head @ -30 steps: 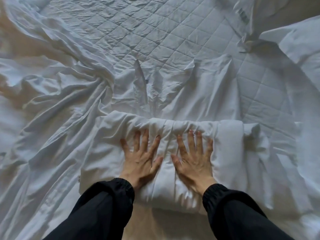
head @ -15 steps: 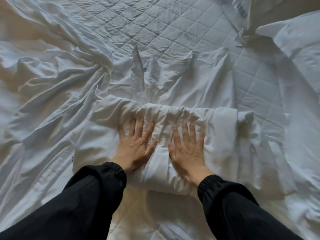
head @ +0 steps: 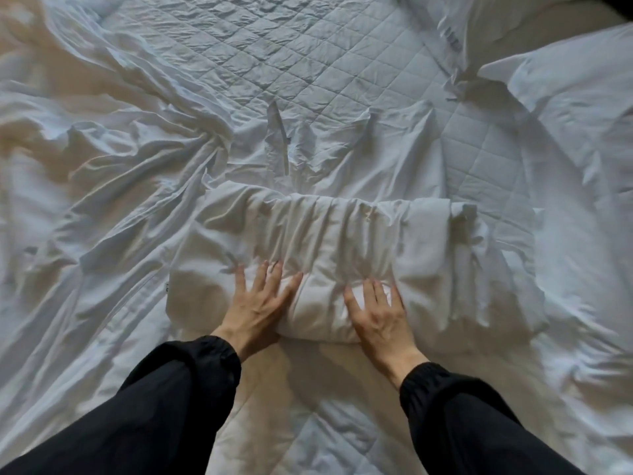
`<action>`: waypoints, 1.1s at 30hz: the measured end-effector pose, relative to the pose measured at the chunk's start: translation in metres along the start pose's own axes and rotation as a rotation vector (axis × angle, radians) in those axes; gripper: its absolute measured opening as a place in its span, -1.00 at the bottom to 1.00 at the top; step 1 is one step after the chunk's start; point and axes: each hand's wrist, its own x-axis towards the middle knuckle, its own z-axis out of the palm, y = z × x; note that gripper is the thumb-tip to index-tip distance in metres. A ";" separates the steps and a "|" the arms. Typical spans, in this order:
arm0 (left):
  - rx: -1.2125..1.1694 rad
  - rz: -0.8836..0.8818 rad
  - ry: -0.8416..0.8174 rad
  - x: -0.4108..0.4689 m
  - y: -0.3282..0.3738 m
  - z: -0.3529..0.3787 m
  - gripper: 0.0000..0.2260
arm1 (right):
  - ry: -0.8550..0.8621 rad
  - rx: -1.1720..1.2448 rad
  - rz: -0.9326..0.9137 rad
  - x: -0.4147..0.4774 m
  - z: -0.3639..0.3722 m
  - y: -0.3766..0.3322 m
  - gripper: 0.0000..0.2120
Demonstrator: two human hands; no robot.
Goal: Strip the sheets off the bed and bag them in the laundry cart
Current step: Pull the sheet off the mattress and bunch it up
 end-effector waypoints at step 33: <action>-0.148 0.049 0.370 -0.169 0.062 -0.103 -0.58 | -0.187 0.225 0.000 -0.135 -0.155 0.006 -0.83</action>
